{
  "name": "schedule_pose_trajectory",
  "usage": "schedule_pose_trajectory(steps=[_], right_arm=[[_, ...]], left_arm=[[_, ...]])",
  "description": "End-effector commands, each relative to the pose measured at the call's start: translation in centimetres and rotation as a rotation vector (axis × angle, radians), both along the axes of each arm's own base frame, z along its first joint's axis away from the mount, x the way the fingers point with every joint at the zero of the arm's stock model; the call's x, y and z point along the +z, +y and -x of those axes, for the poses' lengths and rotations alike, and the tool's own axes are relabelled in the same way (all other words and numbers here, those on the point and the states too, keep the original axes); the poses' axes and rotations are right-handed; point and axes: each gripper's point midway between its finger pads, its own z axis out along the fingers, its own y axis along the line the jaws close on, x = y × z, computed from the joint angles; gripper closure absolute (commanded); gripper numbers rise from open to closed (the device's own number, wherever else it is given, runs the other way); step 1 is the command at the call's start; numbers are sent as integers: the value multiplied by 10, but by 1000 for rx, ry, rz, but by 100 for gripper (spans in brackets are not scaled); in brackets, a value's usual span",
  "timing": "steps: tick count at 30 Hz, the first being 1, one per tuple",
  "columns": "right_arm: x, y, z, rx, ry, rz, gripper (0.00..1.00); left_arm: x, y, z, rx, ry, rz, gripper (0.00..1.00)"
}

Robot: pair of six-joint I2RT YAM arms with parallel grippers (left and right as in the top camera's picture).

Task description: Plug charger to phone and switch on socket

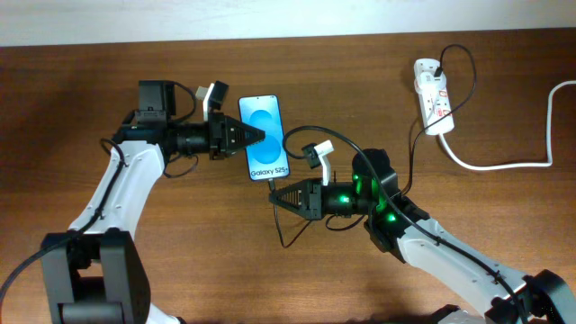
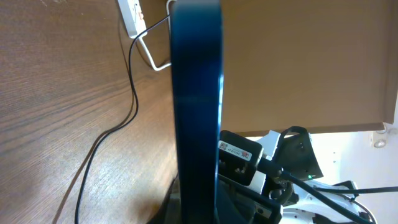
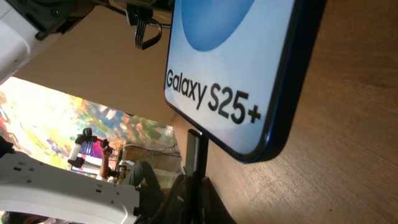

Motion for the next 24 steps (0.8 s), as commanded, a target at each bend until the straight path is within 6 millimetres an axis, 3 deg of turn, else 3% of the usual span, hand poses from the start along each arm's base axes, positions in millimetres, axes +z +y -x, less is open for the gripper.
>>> schedule_pose_trajectory(steps=[1,20,24], right_arm=[[5,-11,-35,-167,-67,19,96],[35,-6,-47,-175,-131,-21,96],[36,-7,-54,-214,-74,-12,96]], left_arm=[[9,-17,13,-72,-3,44,100],[-1,-22,39,-127,8,28,100],[-1,-22,40,-135,-30,26,100]])
